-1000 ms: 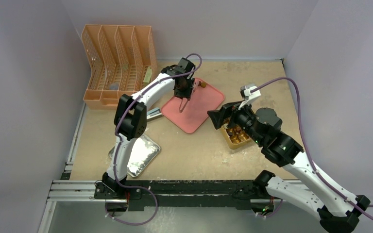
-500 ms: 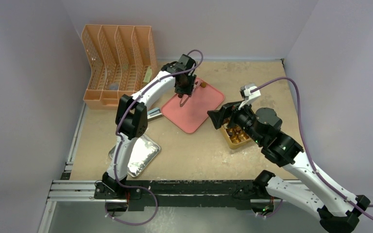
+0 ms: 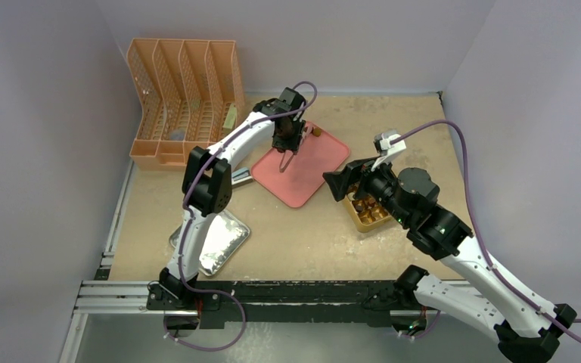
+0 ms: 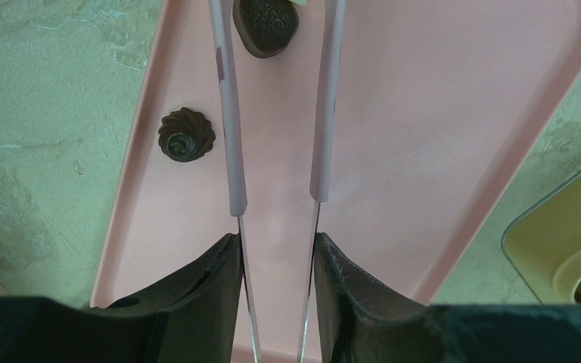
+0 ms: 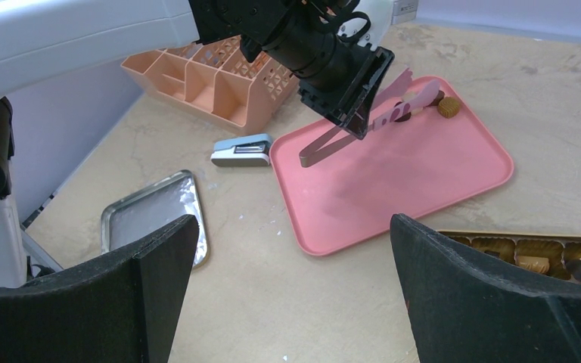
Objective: Pack the chocolate
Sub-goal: Pick up the fake chocolate from the plate.
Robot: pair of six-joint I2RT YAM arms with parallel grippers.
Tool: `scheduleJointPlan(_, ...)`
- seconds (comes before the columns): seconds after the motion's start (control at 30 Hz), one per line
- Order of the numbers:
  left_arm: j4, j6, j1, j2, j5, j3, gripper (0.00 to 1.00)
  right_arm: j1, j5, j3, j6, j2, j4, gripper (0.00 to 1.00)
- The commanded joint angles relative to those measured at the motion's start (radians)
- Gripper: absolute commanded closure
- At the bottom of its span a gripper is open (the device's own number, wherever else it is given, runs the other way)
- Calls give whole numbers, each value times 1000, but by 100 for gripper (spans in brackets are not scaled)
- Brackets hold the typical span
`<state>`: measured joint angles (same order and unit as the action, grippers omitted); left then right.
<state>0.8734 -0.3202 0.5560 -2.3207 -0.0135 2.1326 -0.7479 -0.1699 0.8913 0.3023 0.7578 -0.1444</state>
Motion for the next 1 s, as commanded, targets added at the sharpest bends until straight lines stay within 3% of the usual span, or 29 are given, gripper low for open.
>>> scheduleJointPlan(0.0,-4,15,-5,30,-13,22,62,0,-13,-2,2,-10,65,2)
scheduleJointPlan(0.77,-17,10,-14,46,-6,-29,62,0,-4,2,-2,-8,69,2)
scheduleJointPlan(0.97,-14,9,-15,30,33,3,68,0,-3,-2,0,-11,69,3)
